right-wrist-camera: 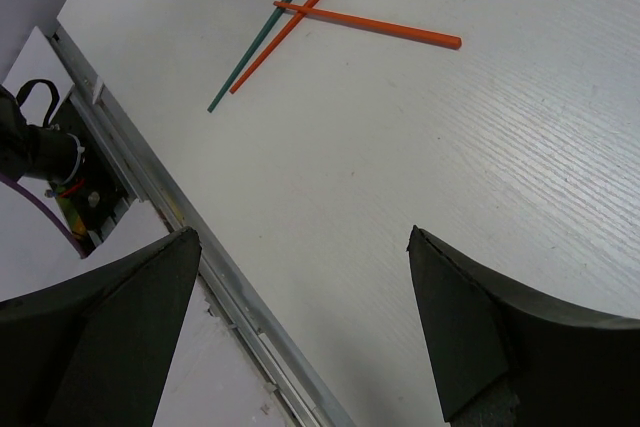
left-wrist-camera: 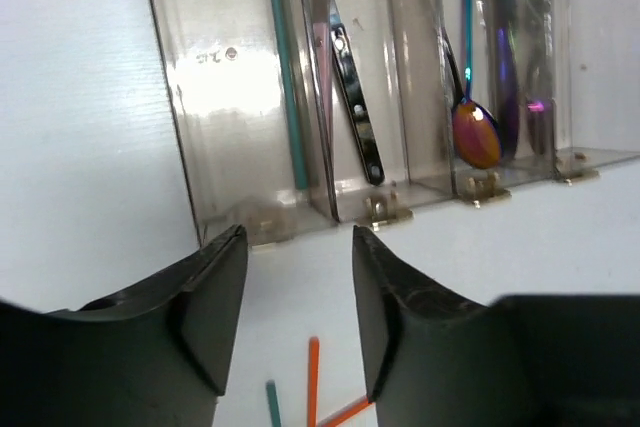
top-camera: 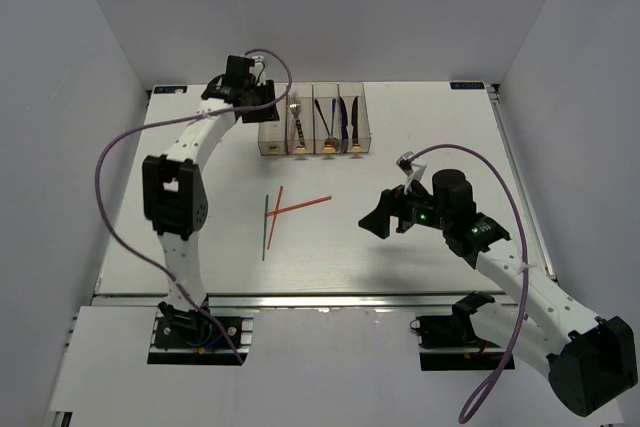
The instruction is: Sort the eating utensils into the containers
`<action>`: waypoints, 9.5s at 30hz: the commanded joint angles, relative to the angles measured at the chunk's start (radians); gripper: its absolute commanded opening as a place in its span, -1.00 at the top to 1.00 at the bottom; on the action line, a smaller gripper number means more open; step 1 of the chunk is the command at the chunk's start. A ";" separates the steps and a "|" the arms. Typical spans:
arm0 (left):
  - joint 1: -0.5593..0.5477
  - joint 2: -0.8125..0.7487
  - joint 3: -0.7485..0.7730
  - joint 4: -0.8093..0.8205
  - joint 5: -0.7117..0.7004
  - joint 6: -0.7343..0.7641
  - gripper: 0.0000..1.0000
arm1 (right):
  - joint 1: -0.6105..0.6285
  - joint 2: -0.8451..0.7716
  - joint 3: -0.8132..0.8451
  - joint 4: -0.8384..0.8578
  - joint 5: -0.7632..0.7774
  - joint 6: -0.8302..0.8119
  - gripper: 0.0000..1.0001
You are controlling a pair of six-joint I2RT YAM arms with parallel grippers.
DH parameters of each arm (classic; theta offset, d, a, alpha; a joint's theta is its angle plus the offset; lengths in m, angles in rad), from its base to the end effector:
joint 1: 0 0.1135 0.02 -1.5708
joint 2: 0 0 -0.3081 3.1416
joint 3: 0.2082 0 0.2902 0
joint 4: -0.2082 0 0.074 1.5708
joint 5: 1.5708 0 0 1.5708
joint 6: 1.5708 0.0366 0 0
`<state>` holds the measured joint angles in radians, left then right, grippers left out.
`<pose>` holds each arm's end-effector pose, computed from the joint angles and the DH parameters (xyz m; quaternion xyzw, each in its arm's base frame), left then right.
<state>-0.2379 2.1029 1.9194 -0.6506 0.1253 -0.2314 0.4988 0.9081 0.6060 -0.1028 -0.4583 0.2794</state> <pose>0.5242 -0.1318 0.3045 0.0256 0.9310 -0.1404 0.3359 0.1833 0.1183 0.2871 -0.2133 0.7944 0.3788 0.4241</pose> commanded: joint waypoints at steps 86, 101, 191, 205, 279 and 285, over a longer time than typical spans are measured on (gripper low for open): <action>0.005 0.129 0.270 0.146 -0.142 0.057 1.00 | 0.001 -0.161 0.103 -0.141 0.161 -0.048 -0.79; 0.035 0.167 0.165 0.281 -0.036 0.040 1.00 | 0.001 -0.112 0.100 -0.126 0.156 -0.049 -0.79; -0.232 -0.588 -0.869 0.217 -0.544 -0.128 1.00 | 0.001 -0.063 -0.003 -0.057 0.107 -0.005 -0.79; -0.075 0.059 0.134 0.105 -0.453 0.095 1.00 | 0.001 -0.018 0.011 -0.049 0.116 -0.016 -0.79; -0.239 -0.605 -0.976 0.321 -0.392 -0.306 -0.96 | 0.001 0.048 0.127 -0.141 0.374 0.202 -0.79; -0.308 -0.474 -0.863 0.263 -0.447 -0.296 -0.96 | 0.001 0.015 0.135 -0.130 0.316 0.210 -0.79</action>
<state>-0.5240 1.6226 1.0050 -0.3664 -0.2703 -0.5243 0.4988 0.9558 0.6918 -0.2607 -0.1074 0.4801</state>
